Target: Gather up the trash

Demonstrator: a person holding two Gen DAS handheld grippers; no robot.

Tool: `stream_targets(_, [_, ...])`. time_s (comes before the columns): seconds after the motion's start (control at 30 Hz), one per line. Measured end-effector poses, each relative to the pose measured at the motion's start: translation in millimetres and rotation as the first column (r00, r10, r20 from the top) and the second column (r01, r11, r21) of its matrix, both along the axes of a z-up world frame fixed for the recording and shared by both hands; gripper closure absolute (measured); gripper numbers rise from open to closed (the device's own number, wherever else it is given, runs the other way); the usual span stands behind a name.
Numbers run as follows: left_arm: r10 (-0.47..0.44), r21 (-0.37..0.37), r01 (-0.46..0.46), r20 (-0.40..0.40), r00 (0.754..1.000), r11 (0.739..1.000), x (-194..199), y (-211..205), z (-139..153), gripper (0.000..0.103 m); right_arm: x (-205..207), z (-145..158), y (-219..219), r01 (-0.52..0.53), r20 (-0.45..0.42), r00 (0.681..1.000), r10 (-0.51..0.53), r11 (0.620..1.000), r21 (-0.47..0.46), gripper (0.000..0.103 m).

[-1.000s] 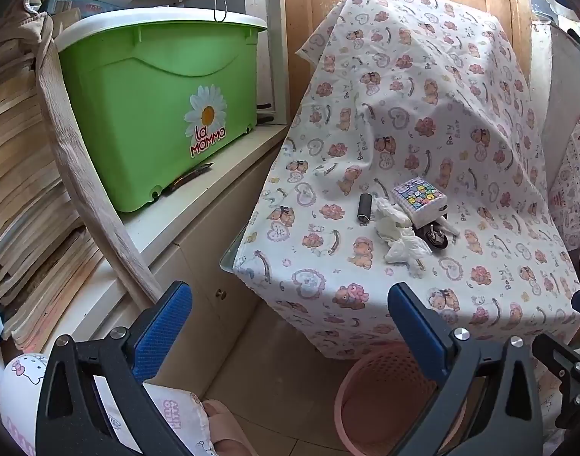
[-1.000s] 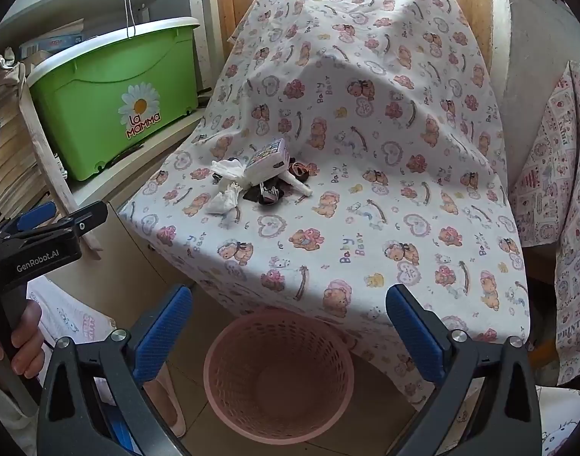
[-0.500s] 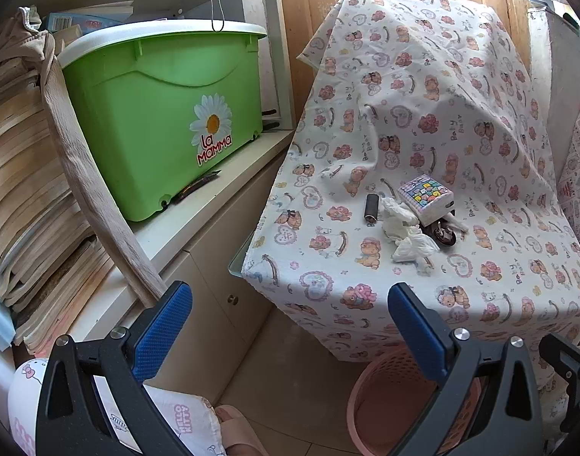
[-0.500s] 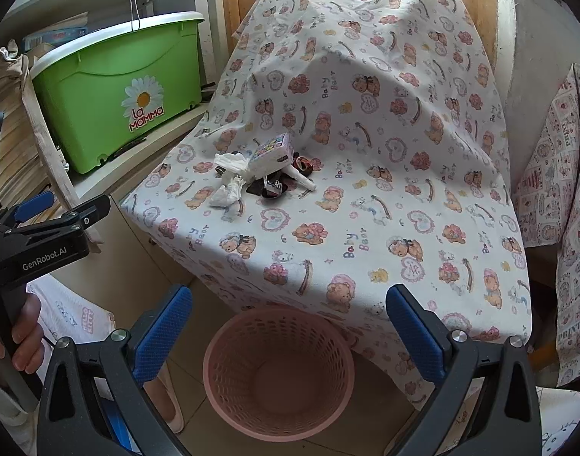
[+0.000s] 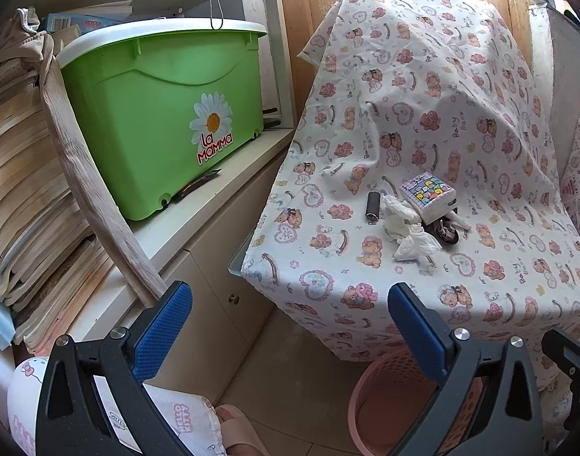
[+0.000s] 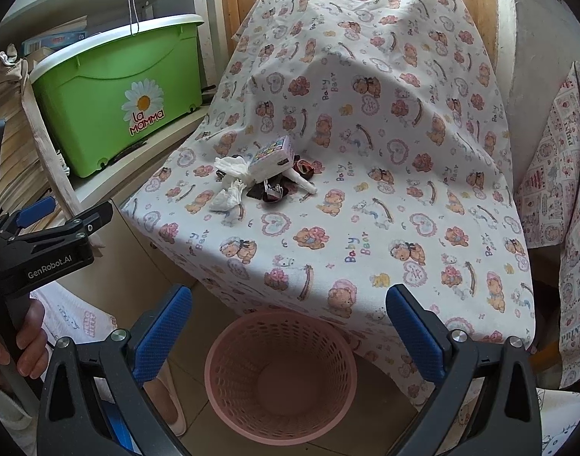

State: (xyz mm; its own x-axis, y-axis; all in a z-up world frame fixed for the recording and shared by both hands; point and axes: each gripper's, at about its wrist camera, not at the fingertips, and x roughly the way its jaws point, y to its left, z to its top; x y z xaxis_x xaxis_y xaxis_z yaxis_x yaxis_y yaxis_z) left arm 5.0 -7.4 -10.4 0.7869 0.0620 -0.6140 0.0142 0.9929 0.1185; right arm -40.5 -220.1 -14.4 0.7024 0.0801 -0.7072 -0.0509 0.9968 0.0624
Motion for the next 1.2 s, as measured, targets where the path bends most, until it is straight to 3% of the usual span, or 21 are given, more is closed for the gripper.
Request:
stream_targets(0.57, [0.006,-0.002,-0.006,-0.007,1.000,1.000,-0.9,1.2,-1.8,0.001,0.5,-5.2,4.4,-0.011,-0.011,1.000,0.011,1.000,-0.017,0.000])
stream_targets(0.93, [0.019,-0.023,-0.017,0.057,0.998,1.000,-8.3,4.3,8.5,0.001,-0.9,-0.1,0.5,0.011,0.023,1.000,-0.010,0.998,-0.057,0.000])
stream_targets(1.2, [0.022,-0.019,-0.022,0.044,0.999,1.000,-7.9,3.4,6.9,0.001,-0.2,0.6,-4.3,0.016,0.014,1.000,-0.016,1.000,-0.004,0.000])
